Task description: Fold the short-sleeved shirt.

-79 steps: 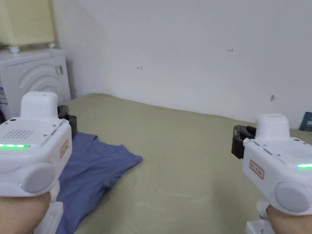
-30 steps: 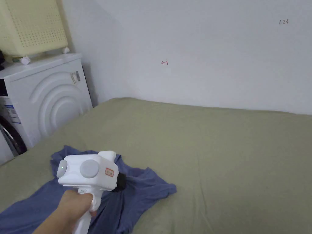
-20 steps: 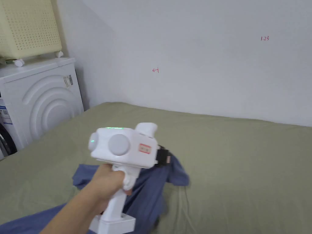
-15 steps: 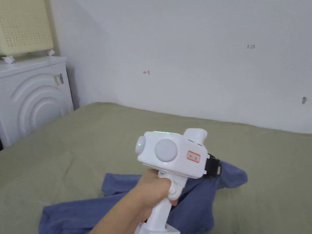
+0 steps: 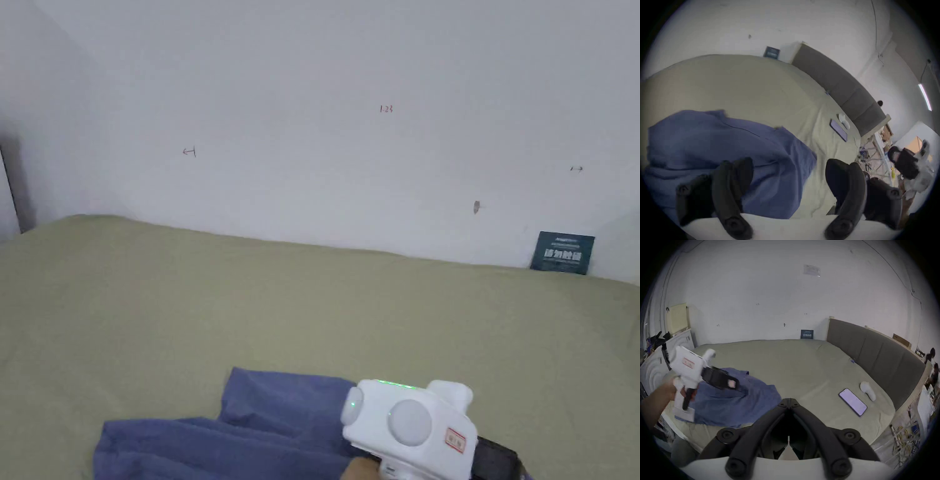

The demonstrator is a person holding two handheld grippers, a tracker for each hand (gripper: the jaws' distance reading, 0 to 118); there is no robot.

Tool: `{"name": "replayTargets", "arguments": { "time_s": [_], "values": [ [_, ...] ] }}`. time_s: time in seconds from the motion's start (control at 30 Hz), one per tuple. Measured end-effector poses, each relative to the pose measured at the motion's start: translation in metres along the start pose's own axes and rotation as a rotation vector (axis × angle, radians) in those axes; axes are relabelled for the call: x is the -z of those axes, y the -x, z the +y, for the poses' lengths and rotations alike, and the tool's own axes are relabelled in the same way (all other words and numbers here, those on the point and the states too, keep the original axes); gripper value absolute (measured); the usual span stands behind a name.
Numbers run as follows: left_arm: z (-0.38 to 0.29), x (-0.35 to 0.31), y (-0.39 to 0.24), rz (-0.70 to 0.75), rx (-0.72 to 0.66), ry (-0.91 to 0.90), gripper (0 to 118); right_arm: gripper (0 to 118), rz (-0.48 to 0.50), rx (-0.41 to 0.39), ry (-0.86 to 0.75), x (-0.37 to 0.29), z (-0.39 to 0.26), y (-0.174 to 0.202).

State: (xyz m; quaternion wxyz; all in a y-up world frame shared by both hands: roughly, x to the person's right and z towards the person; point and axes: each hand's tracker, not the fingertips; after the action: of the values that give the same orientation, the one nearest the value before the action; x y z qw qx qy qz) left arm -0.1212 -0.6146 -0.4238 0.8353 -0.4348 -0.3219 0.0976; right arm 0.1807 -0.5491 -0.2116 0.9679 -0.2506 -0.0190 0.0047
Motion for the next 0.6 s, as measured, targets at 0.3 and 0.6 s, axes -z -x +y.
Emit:
{"name": "replayTargets", "arguments": {
  "time_s": [0.3, 0.6],
  "values": [
    [-0.065, -0.242, 0.063, 0.568, -0.075, -0.508, 90, 0, 0.105, -0.009, -0.050, 0.026, 0.019, 0.040],
    [-0.184, -0.319, 0.055, 0.773, -0.160, -0.583, 0, 0, 0.172, -0.006, -0.044, 0.037, 0.012, 0.068]
  ]
}}
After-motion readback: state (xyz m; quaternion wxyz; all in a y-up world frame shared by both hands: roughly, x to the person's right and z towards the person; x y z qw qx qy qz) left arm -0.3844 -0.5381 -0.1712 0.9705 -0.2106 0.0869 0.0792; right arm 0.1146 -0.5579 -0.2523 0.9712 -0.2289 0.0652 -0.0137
